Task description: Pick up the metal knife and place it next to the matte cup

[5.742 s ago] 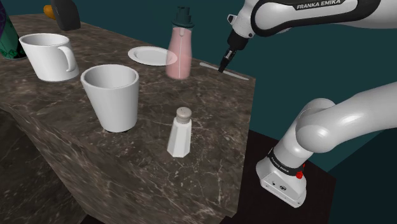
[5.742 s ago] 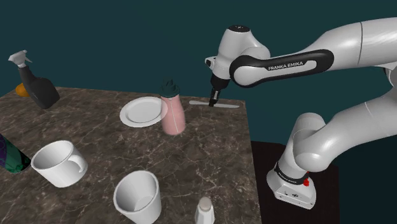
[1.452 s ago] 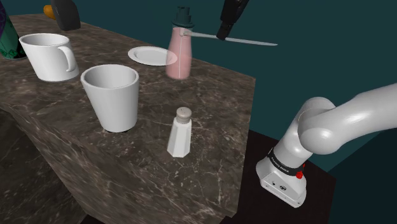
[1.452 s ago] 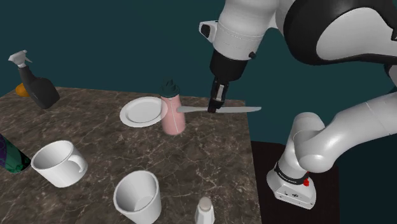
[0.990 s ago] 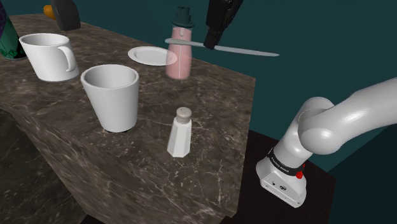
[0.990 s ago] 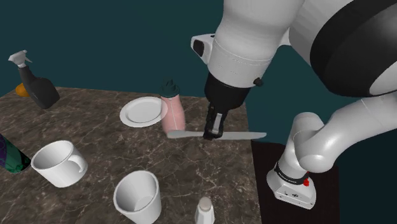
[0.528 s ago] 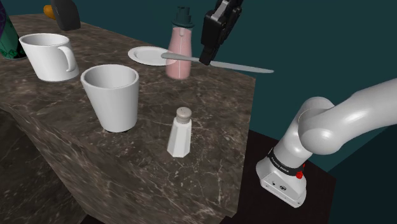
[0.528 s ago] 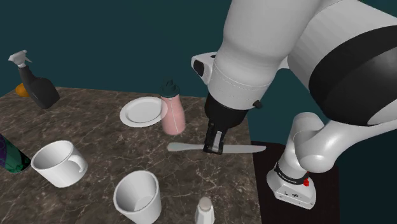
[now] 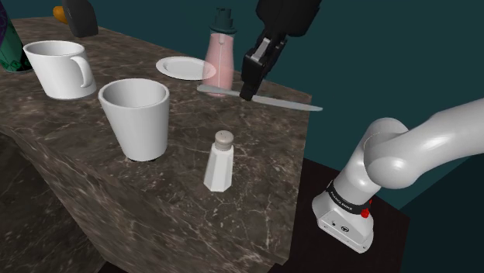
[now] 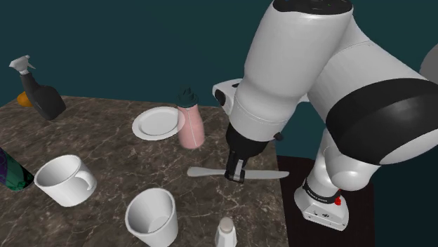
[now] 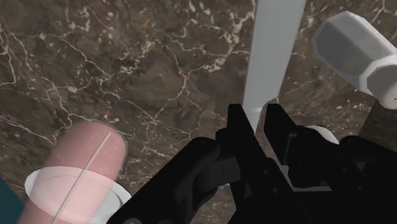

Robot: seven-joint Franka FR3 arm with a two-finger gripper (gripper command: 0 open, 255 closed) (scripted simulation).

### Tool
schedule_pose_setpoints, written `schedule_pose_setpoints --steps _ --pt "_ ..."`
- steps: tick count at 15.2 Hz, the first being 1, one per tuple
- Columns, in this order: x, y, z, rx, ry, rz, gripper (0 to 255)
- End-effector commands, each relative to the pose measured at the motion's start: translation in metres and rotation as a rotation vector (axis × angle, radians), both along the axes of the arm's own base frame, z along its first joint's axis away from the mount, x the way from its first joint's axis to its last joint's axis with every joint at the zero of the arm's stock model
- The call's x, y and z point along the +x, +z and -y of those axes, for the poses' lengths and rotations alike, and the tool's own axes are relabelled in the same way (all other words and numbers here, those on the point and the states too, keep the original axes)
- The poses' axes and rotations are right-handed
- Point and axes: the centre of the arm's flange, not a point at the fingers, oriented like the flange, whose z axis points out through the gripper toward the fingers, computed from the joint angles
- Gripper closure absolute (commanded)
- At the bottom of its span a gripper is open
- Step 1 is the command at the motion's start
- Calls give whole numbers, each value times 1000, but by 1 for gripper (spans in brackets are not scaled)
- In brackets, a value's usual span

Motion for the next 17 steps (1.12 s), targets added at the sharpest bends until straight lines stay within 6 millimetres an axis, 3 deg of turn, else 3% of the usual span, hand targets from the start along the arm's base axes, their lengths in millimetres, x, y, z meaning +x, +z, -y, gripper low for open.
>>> schedule_pose_setpoints --steps 1,17 --pt "0 -12 -1 0 0 0 255" --pt "0 -96 -1 0 0 0 255"
